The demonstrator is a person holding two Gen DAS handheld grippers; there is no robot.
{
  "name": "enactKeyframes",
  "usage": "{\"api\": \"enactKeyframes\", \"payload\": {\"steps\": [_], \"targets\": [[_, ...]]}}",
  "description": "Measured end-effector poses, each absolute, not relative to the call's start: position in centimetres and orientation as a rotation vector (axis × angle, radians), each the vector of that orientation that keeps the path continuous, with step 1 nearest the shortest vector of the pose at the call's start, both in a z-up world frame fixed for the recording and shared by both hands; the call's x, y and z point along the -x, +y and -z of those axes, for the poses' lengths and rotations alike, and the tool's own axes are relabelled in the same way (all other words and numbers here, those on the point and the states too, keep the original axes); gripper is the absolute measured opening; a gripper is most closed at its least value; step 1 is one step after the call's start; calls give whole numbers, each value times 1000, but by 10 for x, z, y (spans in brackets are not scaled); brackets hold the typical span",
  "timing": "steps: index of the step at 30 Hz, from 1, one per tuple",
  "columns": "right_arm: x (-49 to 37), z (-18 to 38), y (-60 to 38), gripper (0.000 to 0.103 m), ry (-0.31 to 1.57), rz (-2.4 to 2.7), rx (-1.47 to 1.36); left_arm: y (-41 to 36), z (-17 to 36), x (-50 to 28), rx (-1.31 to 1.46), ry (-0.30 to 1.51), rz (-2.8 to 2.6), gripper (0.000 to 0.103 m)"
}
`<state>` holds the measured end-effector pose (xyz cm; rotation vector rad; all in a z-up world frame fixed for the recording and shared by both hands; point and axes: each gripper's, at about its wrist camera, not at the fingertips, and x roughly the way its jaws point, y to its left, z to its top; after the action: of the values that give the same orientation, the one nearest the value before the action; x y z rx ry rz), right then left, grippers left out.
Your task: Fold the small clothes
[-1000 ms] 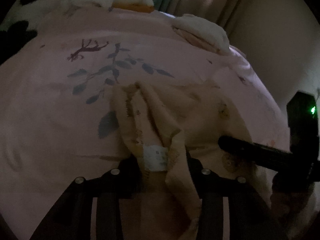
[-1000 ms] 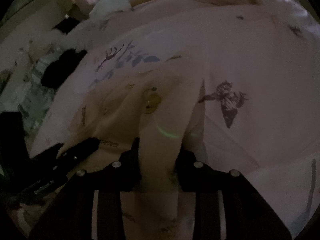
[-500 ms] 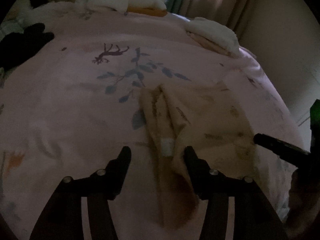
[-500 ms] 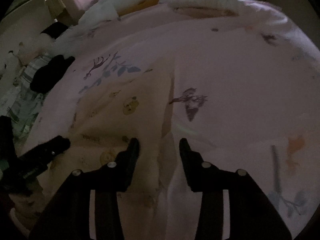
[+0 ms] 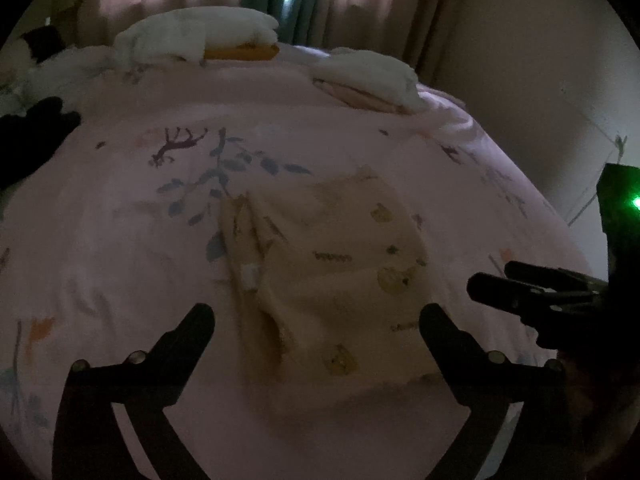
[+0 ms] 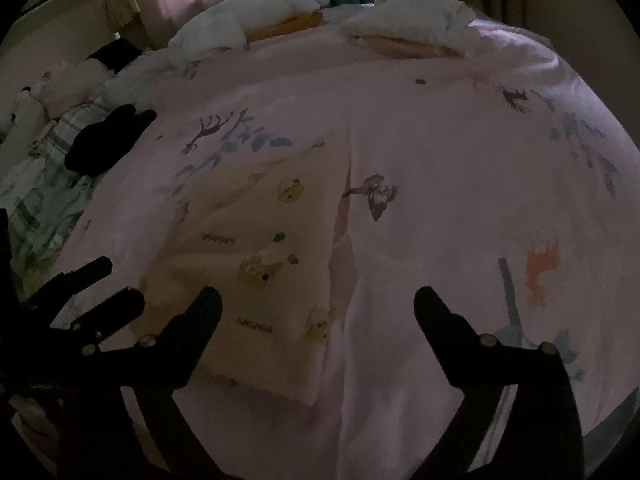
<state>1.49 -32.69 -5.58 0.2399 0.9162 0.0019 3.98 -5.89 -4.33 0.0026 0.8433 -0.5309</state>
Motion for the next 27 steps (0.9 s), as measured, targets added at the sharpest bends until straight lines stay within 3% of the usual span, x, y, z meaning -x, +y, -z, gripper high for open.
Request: {"api": "enactKeyframes", "payload": {"steps": [27], "targets": [[8,51,-304,100,920,37,-132,-67,37,-26,-71,817,404,102]]}}
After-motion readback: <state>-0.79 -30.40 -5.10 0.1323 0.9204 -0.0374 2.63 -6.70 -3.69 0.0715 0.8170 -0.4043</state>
